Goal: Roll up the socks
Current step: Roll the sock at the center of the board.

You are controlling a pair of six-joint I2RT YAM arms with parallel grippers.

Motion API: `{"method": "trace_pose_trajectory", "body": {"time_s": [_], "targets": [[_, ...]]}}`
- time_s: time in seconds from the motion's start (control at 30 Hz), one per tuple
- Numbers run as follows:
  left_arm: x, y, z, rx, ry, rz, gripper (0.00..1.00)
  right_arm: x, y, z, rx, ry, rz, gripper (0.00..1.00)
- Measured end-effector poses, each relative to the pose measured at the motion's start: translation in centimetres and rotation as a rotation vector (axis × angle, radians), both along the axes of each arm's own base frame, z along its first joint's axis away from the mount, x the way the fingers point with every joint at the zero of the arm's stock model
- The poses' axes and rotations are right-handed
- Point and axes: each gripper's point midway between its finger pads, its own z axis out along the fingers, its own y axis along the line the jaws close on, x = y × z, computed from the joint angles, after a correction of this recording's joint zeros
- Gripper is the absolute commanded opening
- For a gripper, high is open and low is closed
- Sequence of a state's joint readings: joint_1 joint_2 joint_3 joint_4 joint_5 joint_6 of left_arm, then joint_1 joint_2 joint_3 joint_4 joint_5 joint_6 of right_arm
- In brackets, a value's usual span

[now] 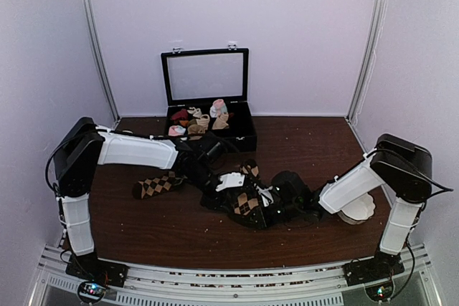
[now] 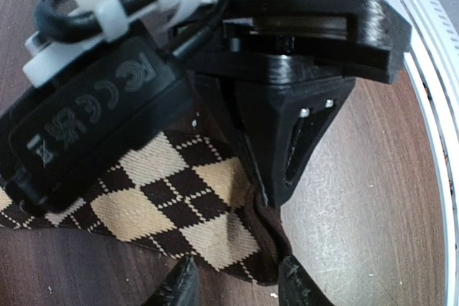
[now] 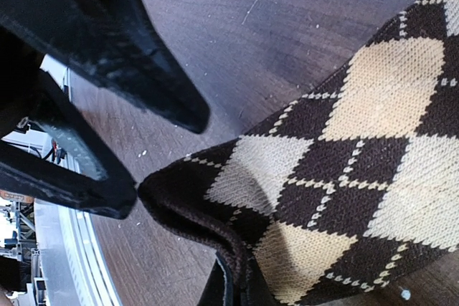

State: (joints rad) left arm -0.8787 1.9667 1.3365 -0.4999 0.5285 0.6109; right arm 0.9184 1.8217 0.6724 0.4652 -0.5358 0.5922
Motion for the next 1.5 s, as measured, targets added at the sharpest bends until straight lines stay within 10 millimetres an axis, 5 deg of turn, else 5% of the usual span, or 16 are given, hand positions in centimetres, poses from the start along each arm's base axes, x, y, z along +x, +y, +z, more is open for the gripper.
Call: {"method": "trace_pose_trajectory", "body": {"time_s": [0.37, 0.5, 0.67, 0.77, 0.97, 1.17, 1.5], "targets": [[-1.2, 0.4, -1.4, 0.072, 0.09, -0.06, 0.33, 0.0, -0.1, 0.0, 0.015, 0.019, -0.003, 0.0], [-1.8, 0.8, -1.9, 0.094, 0.123, -0.075, 0.49, -0.1, 0.0, 0.0, 0.024, 0.027, 0.0, 0.0], [-2.7, 1.3, -2.0, 0.105, 0.156, -0.1, 0.53, -0.2, 0.2, 0.0, 0.037, 0.034, 0.006, 0.0], [-2.8, 1.2, -2.1, 0.107, 0.156, -0.1, 0.46, -0.2, 0.2, 0.0, 0.04, 0.037, 0.009, 0.0], [-2.0, 0.7, -2.4, 0.112, 0.143, -0.073, 0.14, -0.4, 0.2, 0.1, 0.043, 0.043, 0.015, 0.0], [-1.1, 0.0, -3.3, 0.131, 0.149, -0.044, 0.02, -0.5, 0.1, 0.0, 0.054, 0.043, 0.011, 0.0], [-1.3, -1.9, -3.3, 0.163, 0.223, -0.045, 0.0, -0.4, -1.8, 0.5, 0.066, -0.002, -0.083, 0.38]]}}
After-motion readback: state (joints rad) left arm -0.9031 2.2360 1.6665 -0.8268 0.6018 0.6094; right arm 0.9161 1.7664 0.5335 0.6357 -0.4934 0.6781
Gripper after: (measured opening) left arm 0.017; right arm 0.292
